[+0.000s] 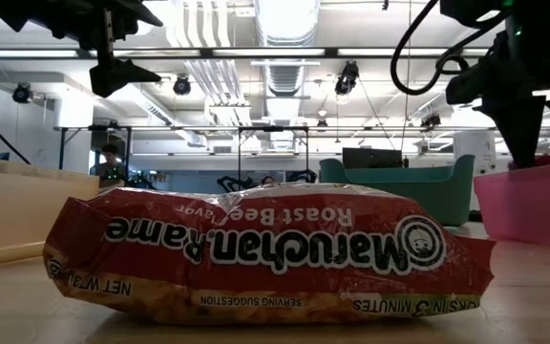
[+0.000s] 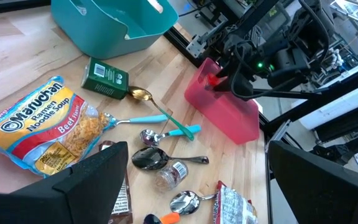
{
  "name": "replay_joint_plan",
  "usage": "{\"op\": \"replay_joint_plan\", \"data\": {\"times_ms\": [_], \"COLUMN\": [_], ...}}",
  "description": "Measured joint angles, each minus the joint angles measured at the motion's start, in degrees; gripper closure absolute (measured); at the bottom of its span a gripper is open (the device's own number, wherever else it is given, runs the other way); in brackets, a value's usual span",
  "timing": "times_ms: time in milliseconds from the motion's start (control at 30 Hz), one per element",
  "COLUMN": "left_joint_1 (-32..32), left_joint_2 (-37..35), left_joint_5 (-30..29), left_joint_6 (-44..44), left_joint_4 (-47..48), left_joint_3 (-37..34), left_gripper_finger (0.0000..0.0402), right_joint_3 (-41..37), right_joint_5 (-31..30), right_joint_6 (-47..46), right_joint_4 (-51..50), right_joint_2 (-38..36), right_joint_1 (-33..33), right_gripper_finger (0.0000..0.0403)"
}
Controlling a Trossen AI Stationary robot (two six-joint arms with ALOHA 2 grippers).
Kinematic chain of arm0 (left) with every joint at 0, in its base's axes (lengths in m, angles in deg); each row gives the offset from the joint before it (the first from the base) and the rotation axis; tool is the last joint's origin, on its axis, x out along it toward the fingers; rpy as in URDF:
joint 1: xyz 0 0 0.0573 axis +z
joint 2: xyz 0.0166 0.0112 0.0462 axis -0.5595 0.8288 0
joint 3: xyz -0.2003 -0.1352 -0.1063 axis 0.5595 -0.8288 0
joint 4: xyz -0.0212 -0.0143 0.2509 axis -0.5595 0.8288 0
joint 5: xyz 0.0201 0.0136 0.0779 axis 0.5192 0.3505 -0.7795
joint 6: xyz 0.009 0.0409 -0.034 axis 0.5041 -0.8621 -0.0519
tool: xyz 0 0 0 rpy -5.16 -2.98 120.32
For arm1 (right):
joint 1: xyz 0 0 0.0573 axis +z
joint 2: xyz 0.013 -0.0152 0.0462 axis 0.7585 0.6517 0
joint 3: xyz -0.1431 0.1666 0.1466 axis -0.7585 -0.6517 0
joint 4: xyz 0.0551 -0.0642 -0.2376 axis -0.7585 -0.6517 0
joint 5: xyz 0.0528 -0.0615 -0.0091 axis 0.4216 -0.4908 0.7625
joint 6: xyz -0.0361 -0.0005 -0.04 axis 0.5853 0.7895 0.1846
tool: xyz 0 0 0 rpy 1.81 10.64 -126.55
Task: Pick & Place Food Item
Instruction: Put the red seasoning can into the pink bin
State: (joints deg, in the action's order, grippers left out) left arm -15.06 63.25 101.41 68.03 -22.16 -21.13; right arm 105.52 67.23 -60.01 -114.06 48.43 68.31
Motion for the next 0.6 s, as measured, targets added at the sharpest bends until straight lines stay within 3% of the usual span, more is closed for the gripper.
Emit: {"op": "replay_joint_plan", "data": {"times_ms": [600], "left_joint_1": [0.0], "left_joint_2": [0.0], "left_joint_5": [0.0], "left_joint_6": [0.0], "left_joint_4": [0.0], "left_joint_3": [0.0], "left_gripper_finger": [0.0011], "right_joint_3": [1.1], "right_joint_5": [-1.8], "right_joint_6": [3.2], "right_joint_4": [-0.7], "right_joint_2": [0.0], "right_joint_1": [-0.2], "right_gripper_finger": [0.0112]}}
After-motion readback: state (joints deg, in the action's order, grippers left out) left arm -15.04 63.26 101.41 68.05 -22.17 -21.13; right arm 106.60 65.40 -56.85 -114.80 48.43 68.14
